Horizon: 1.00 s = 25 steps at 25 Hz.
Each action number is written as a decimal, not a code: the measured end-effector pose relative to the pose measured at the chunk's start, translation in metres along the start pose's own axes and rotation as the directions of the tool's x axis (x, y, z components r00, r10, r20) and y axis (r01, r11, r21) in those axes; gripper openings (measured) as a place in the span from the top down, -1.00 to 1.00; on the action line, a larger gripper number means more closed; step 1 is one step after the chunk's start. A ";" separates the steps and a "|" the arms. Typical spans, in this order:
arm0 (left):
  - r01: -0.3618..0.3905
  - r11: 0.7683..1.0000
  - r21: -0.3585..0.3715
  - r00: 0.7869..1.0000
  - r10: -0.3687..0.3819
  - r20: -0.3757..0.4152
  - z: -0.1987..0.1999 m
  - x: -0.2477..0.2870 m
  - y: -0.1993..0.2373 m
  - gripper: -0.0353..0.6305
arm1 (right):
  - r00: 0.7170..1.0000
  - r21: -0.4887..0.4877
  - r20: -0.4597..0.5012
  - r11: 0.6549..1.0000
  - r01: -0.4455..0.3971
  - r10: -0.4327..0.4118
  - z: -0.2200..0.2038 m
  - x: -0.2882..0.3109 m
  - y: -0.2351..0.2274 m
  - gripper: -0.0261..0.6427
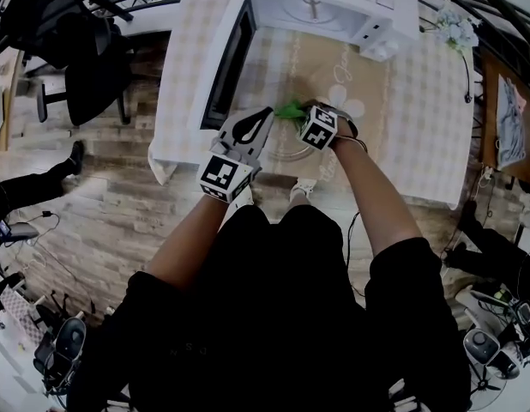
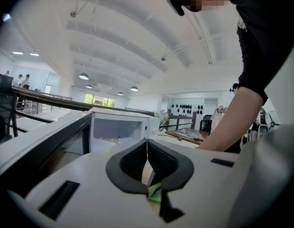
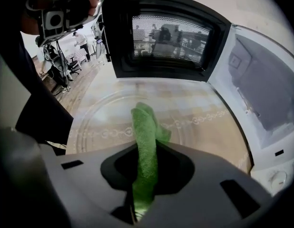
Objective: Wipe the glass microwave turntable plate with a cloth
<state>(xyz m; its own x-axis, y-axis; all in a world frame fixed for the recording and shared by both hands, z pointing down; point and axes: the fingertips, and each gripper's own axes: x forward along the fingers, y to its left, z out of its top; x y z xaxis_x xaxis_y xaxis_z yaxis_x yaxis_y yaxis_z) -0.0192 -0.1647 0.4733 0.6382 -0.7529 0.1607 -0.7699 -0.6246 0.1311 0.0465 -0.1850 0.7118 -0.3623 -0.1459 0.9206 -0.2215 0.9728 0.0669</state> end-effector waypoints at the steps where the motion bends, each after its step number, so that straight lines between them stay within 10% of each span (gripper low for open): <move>1: 0.003 1.000 0.000 1.000 -0.003 -0.001 0.000 -0.001 -0.002 0.83 | 1.000 -0.006 0.001 1.000 -0.006 0.006 -0.001 -0.001 0.006 0.76; 25: 0.064 0.998 0.023 0.998 -0.064 0.003 -0.002 -0.022 -0.035 0.83 | 0.965 -0.055 0.007 0.964 -0.262 0.263 -0.012 -0.017 0.157 0.76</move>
<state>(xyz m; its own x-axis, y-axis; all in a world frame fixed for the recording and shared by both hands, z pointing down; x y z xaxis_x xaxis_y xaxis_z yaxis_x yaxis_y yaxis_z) -0.0063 -0.1263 0.4669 0.6859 -0.7122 0.1496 -0.7275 -0.6758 0.1185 0.0289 -0.0274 0.7117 -0.4142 0.1134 0.9031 -0.0686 0.9855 -0.1552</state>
